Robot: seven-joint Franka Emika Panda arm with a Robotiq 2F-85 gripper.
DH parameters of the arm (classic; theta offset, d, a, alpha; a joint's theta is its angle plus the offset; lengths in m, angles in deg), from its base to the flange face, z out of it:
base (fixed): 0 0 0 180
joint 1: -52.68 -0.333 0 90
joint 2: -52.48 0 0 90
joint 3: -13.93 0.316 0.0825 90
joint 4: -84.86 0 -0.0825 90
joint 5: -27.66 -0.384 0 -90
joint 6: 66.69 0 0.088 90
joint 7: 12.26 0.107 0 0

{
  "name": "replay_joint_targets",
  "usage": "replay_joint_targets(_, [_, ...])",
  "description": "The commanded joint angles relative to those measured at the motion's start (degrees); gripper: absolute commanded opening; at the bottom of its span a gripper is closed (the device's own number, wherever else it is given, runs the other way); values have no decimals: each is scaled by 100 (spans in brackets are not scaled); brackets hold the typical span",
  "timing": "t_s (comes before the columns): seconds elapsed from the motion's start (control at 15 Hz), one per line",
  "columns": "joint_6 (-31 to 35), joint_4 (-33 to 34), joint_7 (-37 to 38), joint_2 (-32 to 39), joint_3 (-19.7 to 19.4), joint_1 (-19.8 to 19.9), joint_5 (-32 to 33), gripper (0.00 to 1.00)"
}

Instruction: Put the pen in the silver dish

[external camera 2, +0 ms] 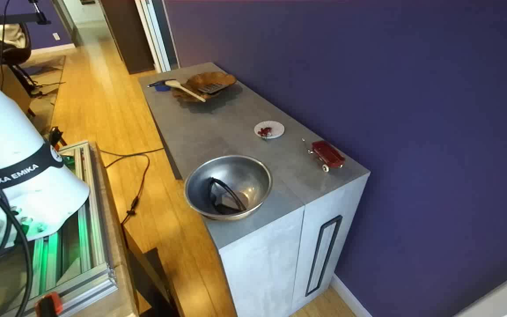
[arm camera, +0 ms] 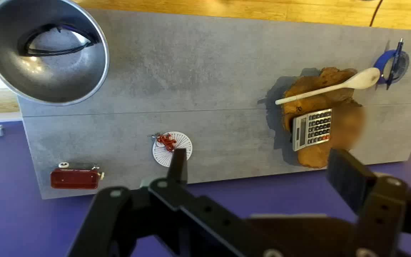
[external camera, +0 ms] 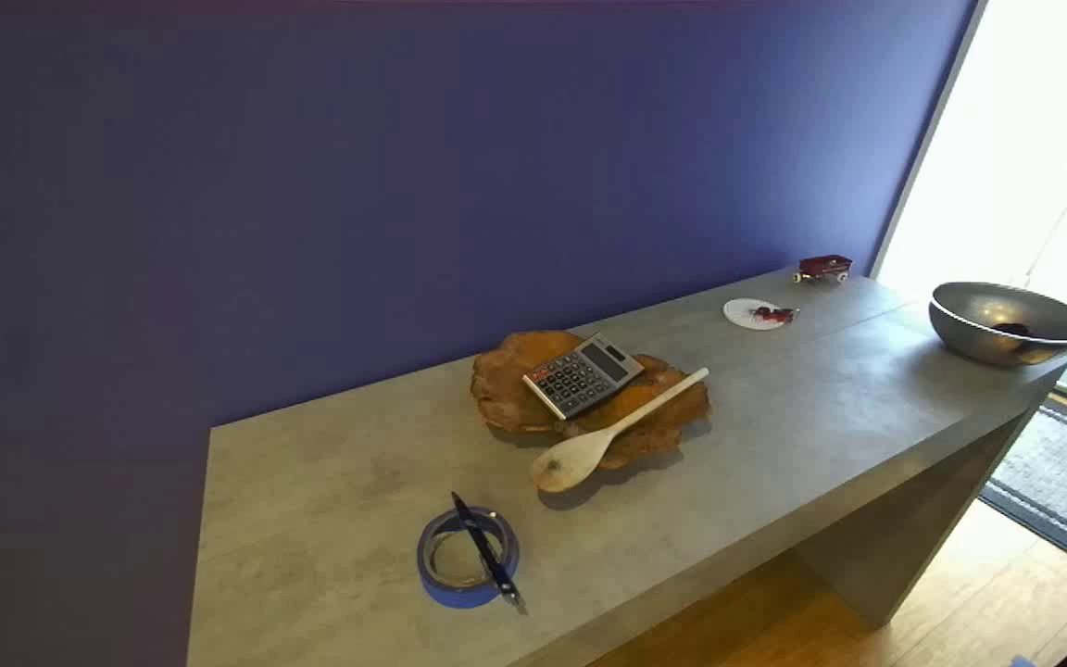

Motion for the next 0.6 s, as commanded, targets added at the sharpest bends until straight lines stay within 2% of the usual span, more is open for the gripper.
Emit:
replay_joint_targets(0.0, [-23, 19, -62, 11, 84, 123, -60, 100])
replay_joint_targets(0.33, [-23, 21, -62, 6, 84, 123, -60, 100])
replay_joint_targets(0.47, [31, 121, -135, 376, 173, -46, -173, 100])
replay_joint_targets(0.53, [137, 195, -48, 731, 396, -170, -213, 100])
